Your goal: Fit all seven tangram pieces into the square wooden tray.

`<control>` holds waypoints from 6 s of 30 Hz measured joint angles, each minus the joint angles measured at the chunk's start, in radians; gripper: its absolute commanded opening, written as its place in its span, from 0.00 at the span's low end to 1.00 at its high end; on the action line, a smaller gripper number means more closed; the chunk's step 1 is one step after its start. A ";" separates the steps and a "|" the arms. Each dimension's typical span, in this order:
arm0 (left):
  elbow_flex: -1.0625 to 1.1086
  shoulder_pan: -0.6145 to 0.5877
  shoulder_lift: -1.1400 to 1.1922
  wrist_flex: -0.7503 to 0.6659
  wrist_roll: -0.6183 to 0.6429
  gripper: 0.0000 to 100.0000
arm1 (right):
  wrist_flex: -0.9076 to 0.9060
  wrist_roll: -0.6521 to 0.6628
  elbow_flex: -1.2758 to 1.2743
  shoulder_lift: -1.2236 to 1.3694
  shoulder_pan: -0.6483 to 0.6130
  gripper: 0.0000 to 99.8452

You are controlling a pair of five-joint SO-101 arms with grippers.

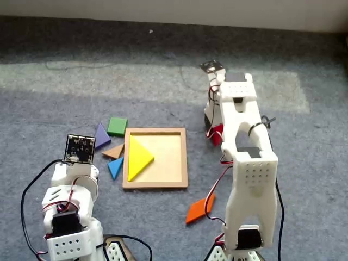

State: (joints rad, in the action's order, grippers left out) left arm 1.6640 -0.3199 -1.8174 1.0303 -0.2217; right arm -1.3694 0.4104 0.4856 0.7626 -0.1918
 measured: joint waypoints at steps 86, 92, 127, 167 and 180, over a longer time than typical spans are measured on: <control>0.000 0.000 0.000 0.000 0.000 0.01 | 0.752 0.066 -1.188 -0.908 -0.598 0.11; 0.000 0.000 0.000 0.000 0.000 0.01 | 0.752 0.015 -1.103 -0.806 -0.522 0.25; 0.000 0.000 0.000 0.000 0.000 0.01 | 0.342 -0.201 -1.134 -0.982 -0.466 0.01; 0.000 0.000 0.000 0.000 0.000 0.01 | 0.305 -0.147 -0.802 -0.640 -0.368 0.01; 0.000 0.000 0.000 0.000 0.000 0.01 | 0.439 -0.150 -0.778 -0.608 -0.353 0.01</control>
State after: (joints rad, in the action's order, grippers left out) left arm 1.6640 -0.3199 -1.8174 1.0303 -0.2217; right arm -0.9306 0.2601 -0.2923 0.1550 -0.5447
